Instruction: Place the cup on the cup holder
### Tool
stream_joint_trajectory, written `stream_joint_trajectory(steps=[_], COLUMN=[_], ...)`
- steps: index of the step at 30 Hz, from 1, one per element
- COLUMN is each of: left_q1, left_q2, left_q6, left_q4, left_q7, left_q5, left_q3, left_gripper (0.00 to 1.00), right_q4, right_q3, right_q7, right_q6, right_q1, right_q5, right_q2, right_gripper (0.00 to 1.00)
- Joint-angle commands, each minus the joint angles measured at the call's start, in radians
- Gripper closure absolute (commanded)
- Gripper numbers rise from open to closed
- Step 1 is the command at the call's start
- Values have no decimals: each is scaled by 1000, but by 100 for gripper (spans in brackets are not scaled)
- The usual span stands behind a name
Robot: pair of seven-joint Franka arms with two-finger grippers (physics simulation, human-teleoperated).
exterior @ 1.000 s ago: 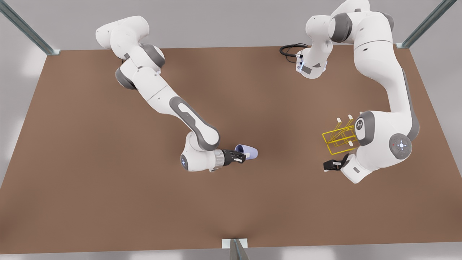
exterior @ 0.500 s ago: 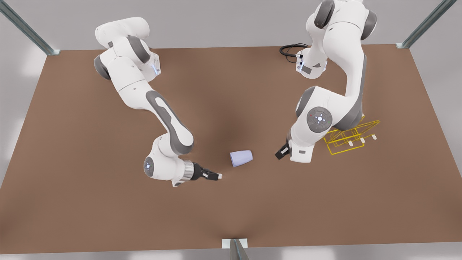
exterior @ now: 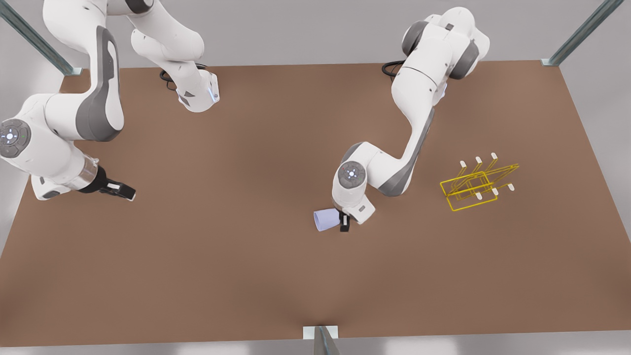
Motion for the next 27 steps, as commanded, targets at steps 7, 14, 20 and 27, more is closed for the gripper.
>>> stream_joint_trajectory(steps=[7,14,20,27], left_q1=[-14,-52,-32,-33], left_q2=[63,88,100,149], left_q6=[154,180,180,215], left_q4=[13,5,-1,2], left_q7=[-900,-821,-727,-661], left_q5=[-74,-28,-26,-31], left_q3=[2,2,5,5], left_gripper=[0,0,0,0], right_q4=[4,6,7,44], right_q3=[-1,0,0,0], right_q7=[-259,-259,-258,-258], right_q6=[-39,-39,-41,-39], right_q1=[0,-3,-1,-1], right_q5=[28,31,31,28], right_q2=[7,12,12,29], right_gripper=[0,0,0,0])
